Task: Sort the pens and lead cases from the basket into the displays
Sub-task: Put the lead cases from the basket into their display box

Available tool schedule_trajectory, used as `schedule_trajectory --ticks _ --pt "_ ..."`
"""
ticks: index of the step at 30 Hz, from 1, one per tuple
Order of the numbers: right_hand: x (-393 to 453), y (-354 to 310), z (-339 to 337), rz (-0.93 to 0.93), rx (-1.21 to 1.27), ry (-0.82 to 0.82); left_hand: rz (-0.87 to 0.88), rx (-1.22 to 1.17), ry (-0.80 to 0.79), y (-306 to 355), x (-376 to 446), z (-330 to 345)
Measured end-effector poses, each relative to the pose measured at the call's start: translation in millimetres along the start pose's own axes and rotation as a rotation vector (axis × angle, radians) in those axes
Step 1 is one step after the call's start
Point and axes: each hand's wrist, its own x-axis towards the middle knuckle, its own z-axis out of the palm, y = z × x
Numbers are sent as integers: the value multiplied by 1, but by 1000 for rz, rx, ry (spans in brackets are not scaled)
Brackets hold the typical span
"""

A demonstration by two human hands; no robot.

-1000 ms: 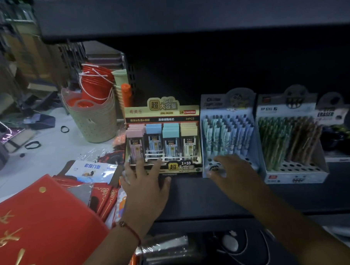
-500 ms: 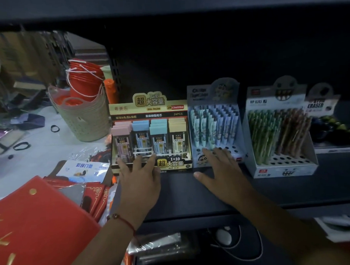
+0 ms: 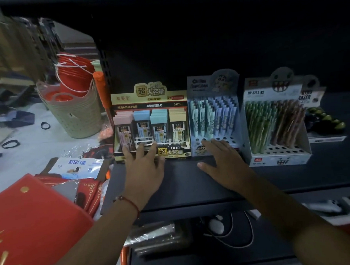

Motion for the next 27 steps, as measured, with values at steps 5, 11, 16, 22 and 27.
schedule_trajectory --ticks 5,11,16,22,27 --pt "0 6 -2 1 37 -14 -24 25 -16 2 5 9" --pt "-26 17 -12 59 163 237 -36 82 0 23 -6 -3" --pt "-54 63 -31 308 176 505 306 156 128 63 -2 8" --pt "-51 111 -16 490 197 381 272 231 51 79 12 29" --pt "-31 128 -25 531 163 347 209 156 125 83 24 33"
